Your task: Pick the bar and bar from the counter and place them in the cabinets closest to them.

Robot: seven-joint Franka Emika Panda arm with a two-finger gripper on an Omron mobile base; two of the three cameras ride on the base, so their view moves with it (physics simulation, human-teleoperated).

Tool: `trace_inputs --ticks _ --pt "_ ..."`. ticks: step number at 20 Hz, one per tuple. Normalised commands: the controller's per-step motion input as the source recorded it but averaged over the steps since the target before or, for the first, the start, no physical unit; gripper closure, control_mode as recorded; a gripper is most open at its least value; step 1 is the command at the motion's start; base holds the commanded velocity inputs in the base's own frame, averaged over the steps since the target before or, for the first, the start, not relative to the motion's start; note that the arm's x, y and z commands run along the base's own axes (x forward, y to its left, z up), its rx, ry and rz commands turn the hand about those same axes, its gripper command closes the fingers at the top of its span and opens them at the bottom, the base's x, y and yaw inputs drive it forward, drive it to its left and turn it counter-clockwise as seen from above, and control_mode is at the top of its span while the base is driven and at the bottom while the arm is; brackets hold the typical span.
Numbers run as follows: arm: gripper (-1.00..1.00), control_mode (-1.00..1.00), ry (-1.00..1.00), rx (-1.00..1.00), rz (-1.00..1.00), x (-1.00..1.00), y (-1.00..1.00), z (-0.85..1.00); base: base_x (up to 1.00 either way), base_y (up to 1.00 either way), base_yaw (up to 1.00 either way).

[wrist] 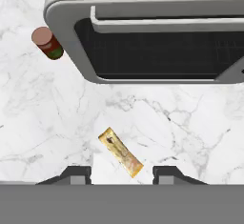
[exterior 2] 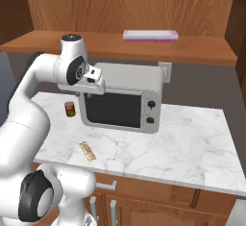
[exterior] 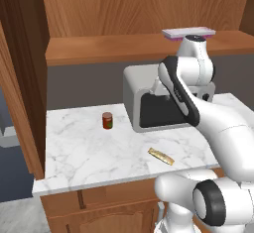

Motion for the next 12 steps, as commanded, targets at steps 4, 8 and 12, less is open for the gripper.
trace_inputs --ticks 4,8,12 --pt "-1.0 -1.0 0.0 -0.01 0.03 -0.18 0.0 -0.12 0.0 0.0 0.0" --pt "-1.0 -1.0 0.01 -0.02 0.07 -0.3 -0.03 -0.29 0.0 0.0 0.0" --pt "-1.0 -1.0 0.01 -0.07 0.09 -0.19 0.0 -0.36 0.0 0.0 0.0"
